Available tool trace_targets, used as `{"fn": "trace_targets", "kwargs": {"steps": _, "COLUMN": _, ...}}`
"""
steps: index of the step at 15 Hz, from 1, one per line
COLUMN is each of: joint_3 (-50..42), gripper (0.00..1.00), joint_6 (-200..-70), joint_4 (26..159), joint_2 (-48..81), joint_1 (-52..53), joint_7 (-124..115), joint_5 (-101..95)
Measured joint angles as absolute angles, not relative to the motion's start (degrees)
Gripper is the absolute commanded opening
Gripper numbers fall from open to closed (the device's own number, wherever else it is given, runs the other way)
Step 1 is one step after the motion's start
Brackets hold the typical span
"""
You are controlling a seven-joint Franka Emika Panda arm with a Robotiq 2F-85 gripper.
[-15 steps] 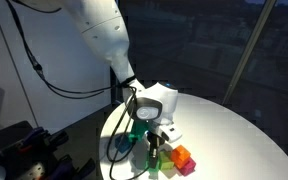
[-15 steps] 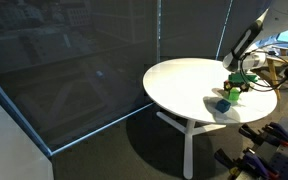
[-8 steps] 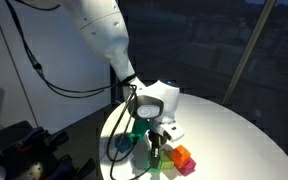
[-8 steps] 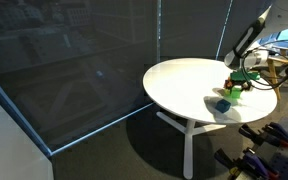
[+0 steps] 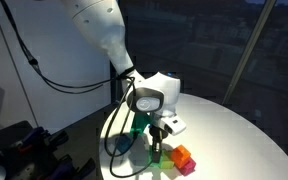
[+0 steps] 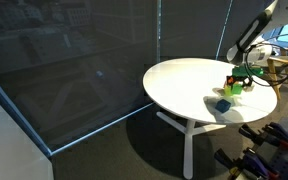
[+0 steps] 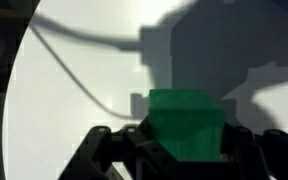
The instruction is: Put the green block on top of the blue block
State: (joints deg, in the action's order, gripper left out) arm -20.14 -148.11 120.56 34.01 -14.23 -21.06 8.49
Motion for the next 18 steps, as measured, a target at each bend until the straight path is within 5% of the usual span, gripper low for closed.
{"fn": "trace_targets", "kwargs": {"steps": 18, "joint_3": -19.93, "gripper": 0.24, "joint_6": -141.86, "joint_4": 126.75, "joint_2": 18.37, "joint_1": -14.60, "joint_7": -10.66, "joint_5": 1.14}}
